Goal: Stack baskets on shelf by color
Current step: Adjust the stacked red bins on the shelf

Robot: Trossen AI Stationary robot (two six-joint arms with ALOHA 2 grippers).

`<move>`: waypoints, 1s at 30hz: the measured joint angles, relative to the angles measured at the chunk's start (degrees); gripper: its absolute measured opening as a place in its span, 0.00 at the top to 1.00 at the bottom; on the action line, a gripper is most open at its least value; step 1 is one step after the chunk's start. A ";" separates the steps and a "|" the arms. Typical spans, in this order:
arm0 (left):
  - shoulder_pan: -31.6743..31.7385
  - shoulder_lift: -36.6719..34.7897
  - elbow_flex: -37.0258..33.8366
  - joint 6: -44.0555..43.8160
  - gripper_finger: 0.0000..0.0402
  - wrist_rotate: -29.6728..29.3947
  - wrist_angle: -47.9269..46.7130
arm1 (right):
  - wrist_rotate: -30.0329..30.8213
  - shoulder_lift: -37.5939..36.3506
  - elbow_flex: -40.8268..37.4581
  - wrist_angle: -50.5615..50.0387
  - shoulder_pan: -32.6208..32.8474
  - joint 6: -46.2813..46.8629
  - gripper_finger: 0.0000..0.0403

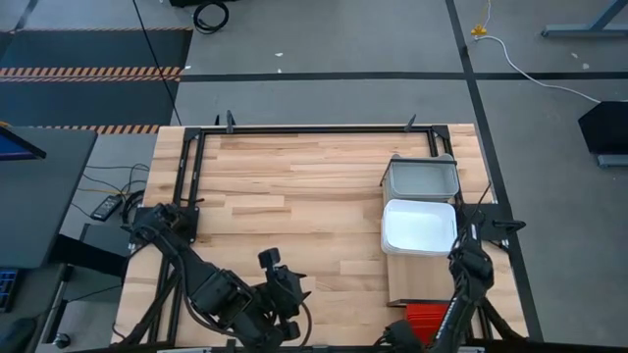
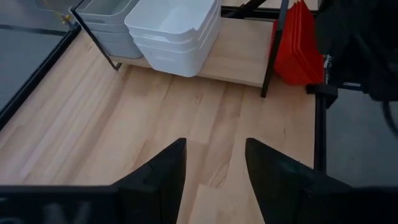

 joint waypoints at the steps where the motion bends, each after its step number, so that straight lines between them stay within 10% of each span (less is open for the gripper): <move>1: 0.03 0.00 0.00 0.02 0.57 -0.01 0.00 | -0.49 0.34 -0.04 -0.42 -0.16 -0.06 0.74; 30: -0.06 0.02 0.00 3.61 0.57 1.99 0.07 | -7.14 0.42 -8.37 -0.22 0.27 0.35 0.74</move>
